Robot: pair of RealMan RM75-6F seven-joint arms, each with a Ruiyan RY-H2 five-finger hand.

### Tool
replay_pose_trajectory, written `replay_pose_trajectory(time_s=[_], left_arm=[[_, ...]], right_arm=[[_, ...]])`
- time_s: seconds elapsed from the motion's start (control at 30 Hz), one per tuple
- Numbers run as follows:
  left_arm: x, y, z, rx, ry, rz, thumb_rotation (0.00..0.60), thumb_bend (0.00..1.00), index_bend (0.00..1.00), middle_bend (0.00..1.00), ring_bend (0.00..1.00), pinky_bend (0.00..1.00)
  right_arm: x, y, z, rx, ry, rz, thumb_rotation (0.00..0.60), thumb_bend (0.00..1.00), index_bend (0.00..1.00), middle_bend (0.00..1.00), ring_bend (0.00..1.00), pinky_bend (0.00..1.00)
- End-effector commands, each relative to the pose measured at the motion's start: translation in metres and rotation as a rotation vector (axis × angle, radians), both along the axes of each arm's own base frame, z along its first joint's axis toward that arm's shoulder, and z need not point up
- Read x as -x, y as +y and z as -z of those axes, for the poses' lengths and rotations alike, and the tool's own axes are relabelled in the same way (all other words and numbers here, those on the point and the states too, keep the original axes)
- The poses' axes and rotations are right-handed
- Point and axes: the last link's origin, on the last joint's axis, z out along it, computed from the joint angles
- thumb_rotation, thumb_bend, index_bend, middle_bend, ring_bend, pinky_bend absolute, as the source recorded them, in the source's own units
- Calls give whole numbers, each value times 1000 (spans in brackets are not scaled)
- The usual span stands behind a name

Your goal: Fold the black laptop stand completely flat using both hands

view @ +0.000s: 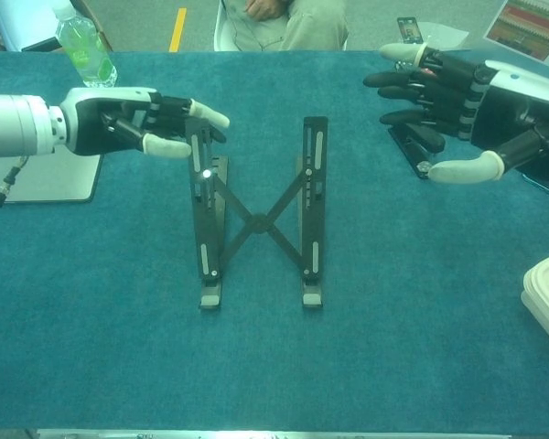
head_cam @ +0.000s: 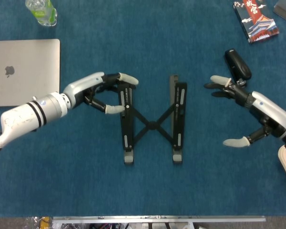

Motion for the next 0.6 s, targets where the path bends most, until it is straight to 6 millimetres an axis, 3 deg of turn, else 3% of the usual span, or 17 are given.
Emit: replay_pose_trajectory(time_s=[0.03,0.2,0.37,0.6], left_arm=[[4,3,-9,-54,14,7,562,260,178,185,81,142],[12,-2,-22,-139,77,73,600,261,177,185,81,142],[19,-9,-27,-202,161,138,600,261,177,185,81,142],[14,-8,-33,-270,175,152,600,261,177,174,77,142]], right_arm=[[0,-1,0,25,39,-21,578,67,0,122,1,104],[-1,-3,3,75,121,-70,578,67,0,122,1,104],[-2,-4,4,113,158,-82,579,67,0,122,1,104],[-1,-4,4,116,161,-79,579,67,0,122,1,104]])
